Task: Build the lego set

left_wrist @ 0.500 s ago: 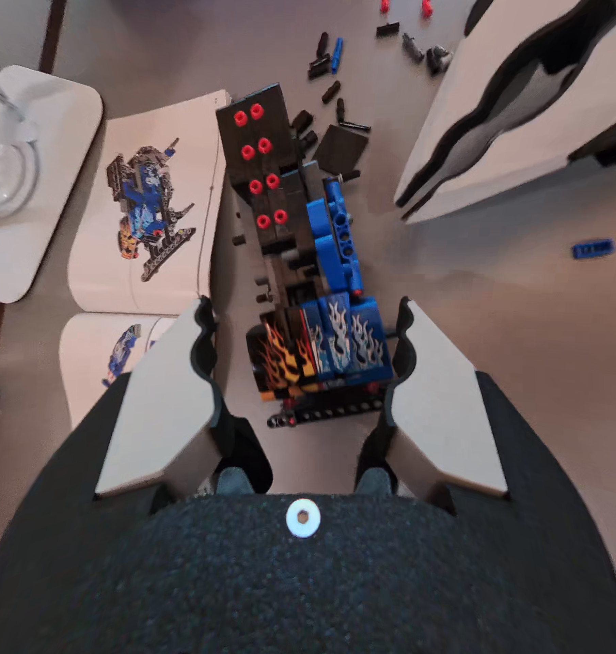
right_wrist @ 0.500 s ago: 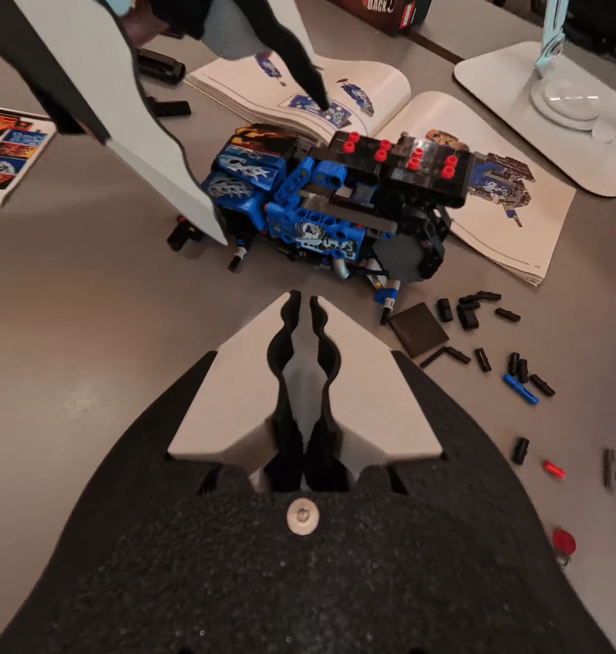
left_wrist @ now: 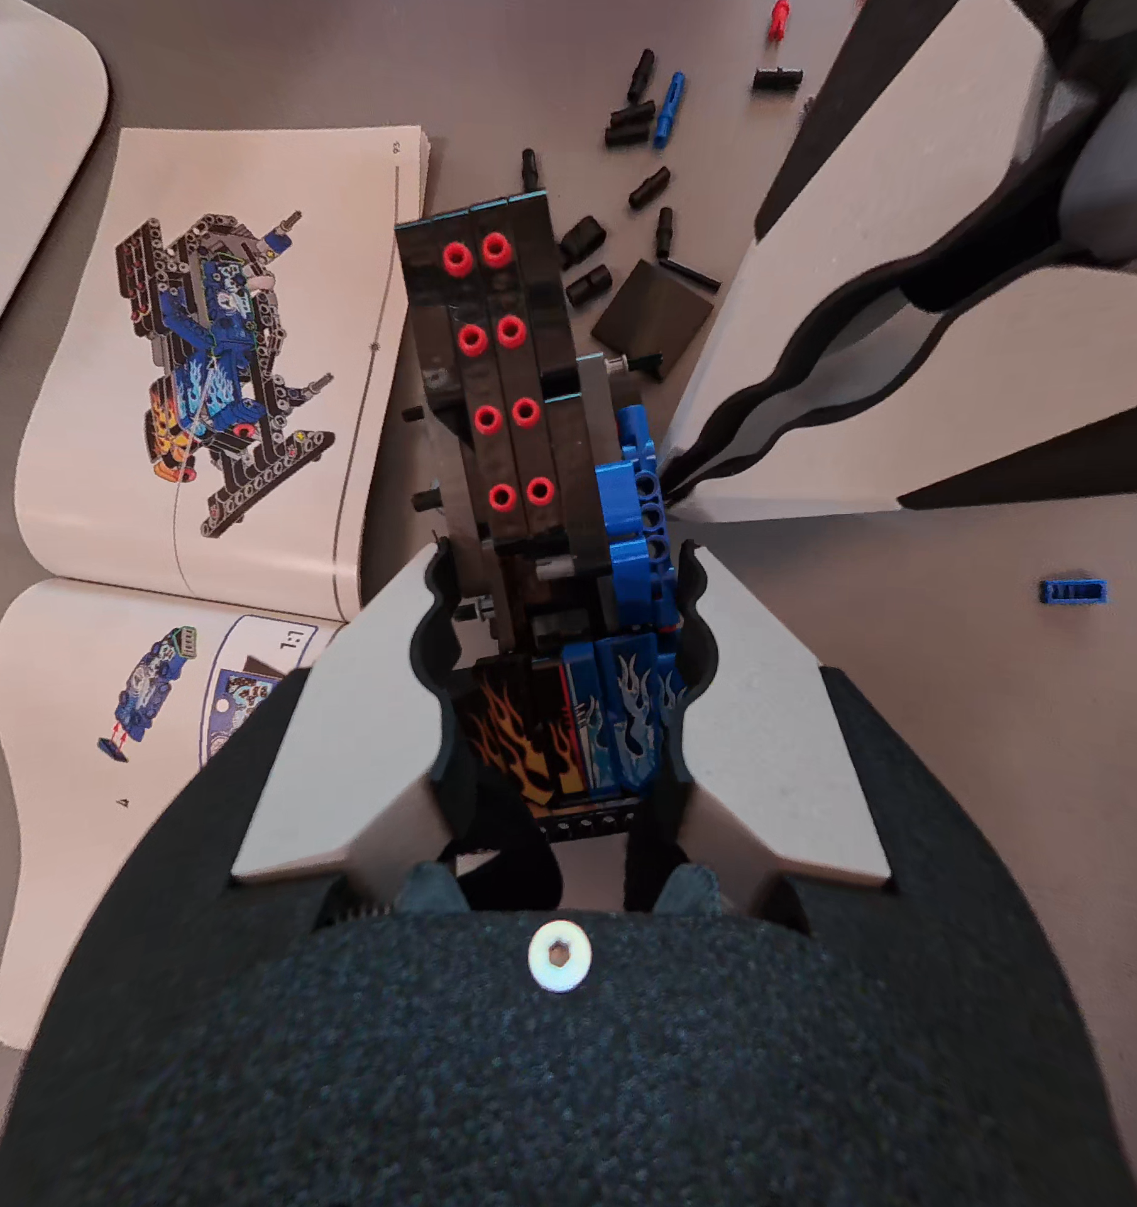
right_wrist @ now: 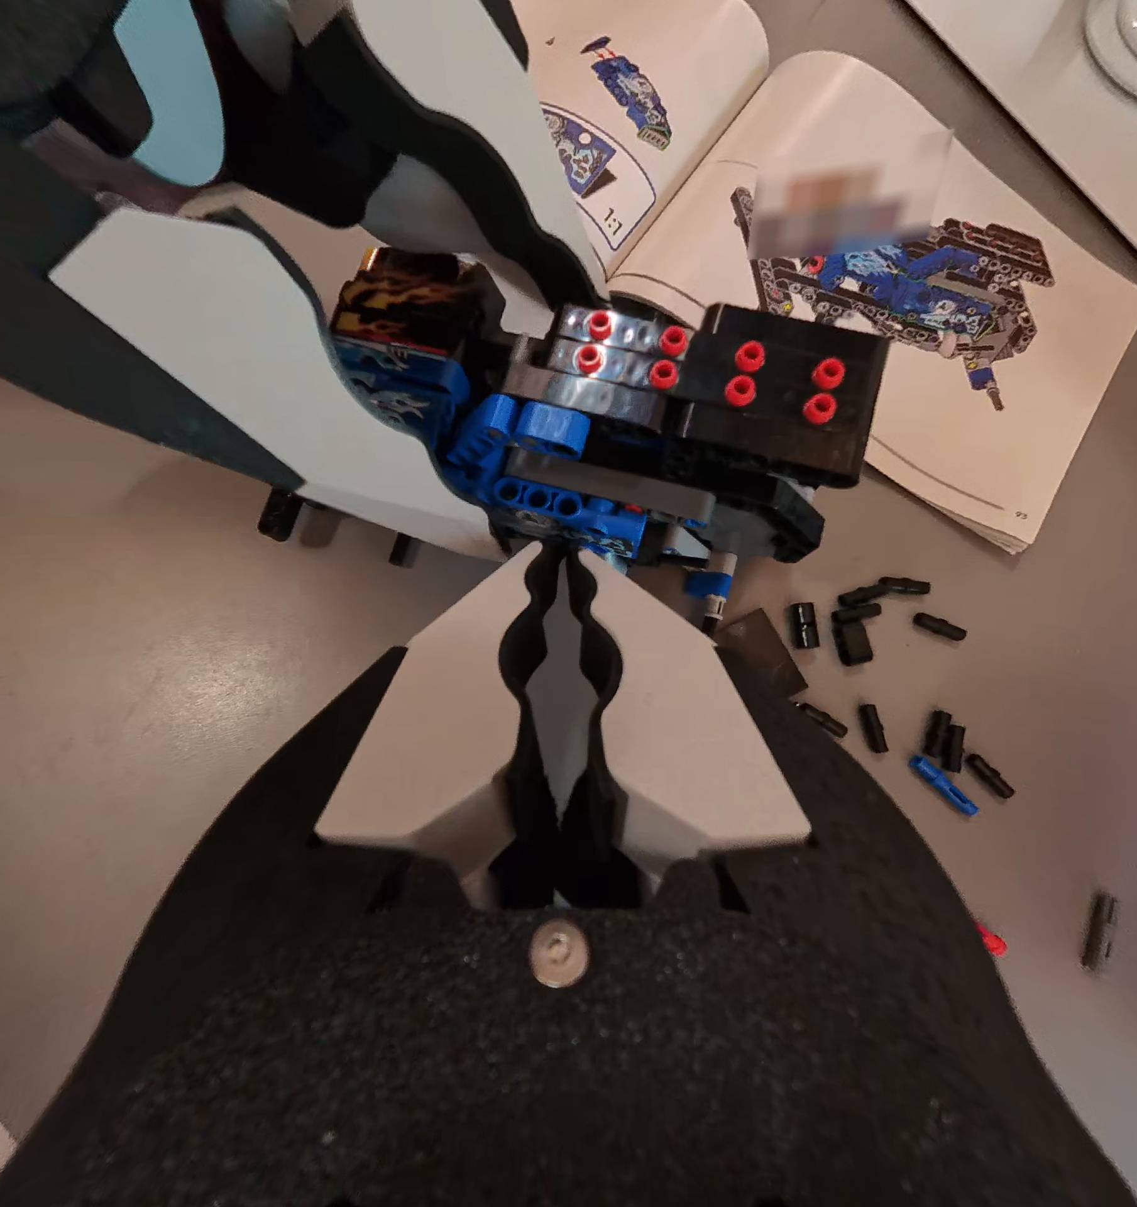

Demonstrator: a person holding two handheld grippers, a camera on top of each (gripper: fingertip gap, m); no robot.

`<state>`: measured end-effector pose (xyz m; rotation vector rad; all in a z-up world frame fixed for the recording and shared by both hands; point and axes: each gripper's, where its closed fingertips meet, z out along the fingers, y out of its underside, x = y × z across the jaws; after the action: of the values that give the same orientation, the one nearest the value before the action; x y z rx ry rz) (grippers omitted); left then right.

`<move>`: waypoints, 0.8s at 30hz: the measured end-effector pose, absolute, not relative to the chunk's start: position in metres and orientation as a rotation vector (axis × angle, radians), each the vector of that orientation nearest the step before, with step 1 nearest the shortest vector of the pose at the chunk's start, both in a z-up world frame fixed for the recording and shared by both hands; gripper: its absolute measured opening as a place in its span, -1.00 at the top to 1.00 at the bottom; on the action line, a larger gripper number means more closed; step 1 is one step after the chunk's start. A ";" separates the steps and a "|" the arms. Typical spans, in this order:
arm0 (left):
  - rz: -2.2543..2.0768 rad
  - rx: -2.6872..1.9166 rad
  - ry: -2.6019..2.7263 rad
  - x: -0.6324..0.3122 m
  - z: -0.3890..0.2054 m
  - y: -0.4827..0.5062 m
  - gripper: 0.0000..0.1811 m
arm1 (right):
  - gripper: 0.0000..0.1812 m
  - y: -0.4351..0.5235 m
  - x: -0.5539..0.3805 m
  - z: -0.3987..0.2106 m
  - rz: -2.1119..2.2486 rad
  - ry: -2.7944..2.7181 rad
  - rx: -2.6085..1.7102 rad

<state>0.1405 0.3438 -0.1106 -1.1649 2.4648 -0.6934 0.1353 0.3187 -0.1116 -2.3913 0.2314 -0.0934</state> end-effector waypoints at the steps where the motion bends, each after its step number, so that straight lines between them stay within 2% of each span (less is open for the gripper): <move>1: -0.687 -1.159 2.468 0.140 -0.111 0.344 0.28 | 0.99 0.319 0.135 -0.112 -0.075 0.238 -2.390; 12: -0.724 -1.186 2.441 0.140 -0.109 0.341 0.28 | 1.00 0.317 0.135 -0.109 0.017 0.230 -2.344; 14: -0.757 -1.185 2.390 0.139 -0.103 0.342 -0.07 | 0.97 0.309 0.136 -0.102 0.048 0.199 -2.324; 15: -0.772 -1.181 2.363 0.135 -0.096 0.346 -0.13 | 0.92 0.304 0.139 -0.096 0.049 0.183 -2.306; 17: -0.873 -1.178 2.265 0.123 -0.072 0.353 -0.05 | 0.84 0.291 0.159 -0.082 -0.024 0.157 -2.248; 20: -1.054 -1.217 2.102 0.102 -0.044 0.375 0.16 | 0.73 0.279 0.201 -0.062 -0.165 0.101 -2.160; 24: -1.204 -1.317 1.884 0.086 -0.043 0.415 0.33 | 0.55 0.275 0.243 -0.065 -0.155 0.147 -2.122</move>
<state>0.0855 0.4150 -0.0429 -1.3172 1.8838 -1.2040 0.2431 0.2749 -0.0645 -2.1225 0.1470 -0.1552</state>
